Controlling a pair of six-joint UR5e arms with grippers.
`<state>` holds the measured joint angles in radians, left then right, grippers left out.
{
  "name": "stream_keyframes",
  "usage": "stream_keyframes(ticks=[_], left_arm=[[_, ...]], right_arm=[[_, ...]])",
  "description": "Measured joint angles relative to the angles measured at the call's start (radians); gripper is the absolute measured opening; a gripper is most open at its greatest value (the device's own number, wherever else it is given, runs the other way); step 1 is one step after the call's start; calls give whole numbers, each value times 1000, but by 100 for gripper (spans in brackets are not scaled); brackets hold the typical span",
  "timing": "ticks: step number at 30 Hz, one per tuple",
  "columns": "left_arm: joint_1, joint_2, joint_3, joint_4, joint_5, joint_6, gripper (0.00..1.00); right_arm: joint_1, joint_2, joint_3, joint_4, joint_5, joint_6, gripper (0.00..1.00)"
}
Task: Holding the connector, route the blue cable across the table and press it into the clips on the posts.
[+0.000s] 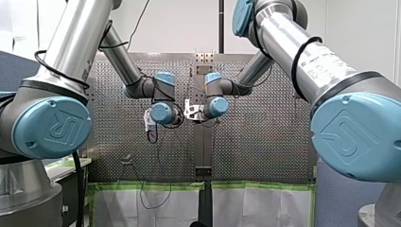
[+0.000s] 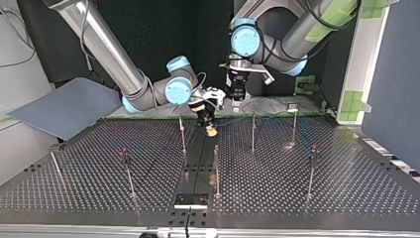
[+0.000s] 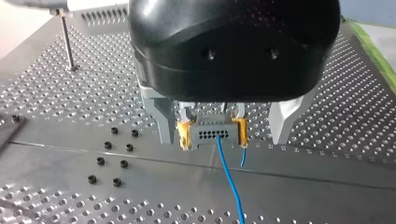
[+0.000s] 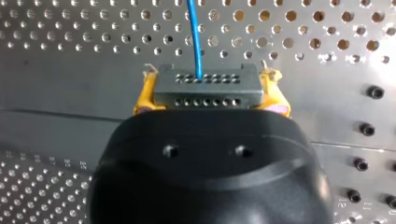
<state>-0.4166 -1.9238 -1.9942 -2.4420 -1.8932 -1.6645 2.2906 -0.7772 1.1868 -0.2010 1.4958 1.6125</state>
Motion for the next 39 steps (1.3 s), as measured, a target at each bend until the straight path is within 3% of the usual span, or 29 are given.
stream_keyframes(ticks=[8,21,32,37,39], left_arm=[[5,-65,73,-49,-8,-12,100],[32,-168,183,-30,-37,-34,100],[58,-180,229,-37,-24,-36,100],[61,-180,230,-48,-39,-35,100],[60,-180,230,-52,-52,-29,95]], right_arm=[[-1,0,0,0,-2,0,0],[-2,0,0,-2,-3,0,0],[-2,0,0,-2,-3,0,0],[-2,0,0,-2,-4,0,0],[-2,0,0,-2,-4,0,0]])
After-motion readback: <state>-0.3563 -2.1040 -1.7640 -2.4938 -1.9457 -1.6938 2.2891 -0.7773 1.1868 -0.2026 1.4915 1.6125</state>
